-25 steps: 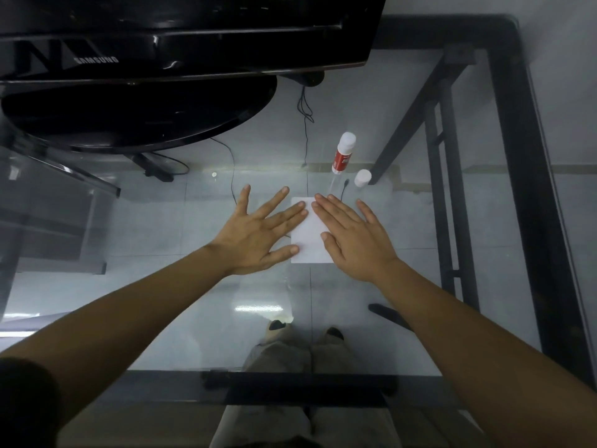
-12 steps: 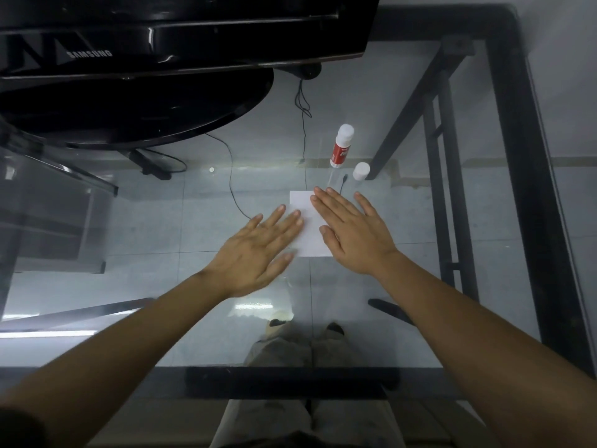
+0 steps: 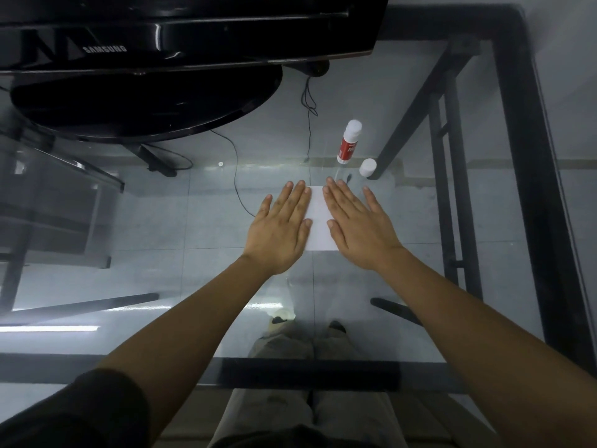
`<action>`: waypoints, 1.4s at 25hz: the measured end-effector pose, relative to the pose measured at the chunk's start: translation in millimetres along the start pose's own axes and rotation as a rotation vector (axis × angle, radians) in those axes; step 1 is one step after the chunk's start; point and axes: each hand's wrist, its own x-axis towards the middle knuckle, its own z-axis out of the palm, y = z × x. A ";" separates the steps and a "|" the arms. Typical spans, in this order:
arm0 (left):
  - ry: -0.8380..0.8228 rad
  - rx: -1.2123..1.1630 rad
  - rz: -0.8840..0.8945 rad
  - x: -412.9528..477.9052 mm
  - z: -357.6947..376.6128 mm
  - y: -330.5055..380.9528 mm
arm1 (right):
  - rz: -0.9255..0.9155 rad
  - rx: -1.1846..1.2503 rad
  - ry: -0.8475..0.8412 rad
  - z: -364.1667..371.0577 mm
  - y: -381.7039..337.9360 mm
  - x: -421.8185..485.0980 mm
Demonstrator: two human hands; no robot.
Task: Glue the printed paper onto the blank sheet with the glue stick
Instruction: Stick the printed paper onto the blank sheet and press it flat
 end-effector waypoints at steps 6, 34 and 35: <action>0.017 0.013 0.001 0.2 3.0 -1.5 | 0.131 0.090 -0.001 -1.7 -26.7 -28.4; 0.031 0.018 0.015 1.9 5.1 -4.6 | 0.031 0.012 -0.018 -8.8 -27.4 -21.0; 0.029 0.022 0.015 1.8 5.2 -4.5 | 0.035 0.023 -0.020 -8.3 -29.8 -14.6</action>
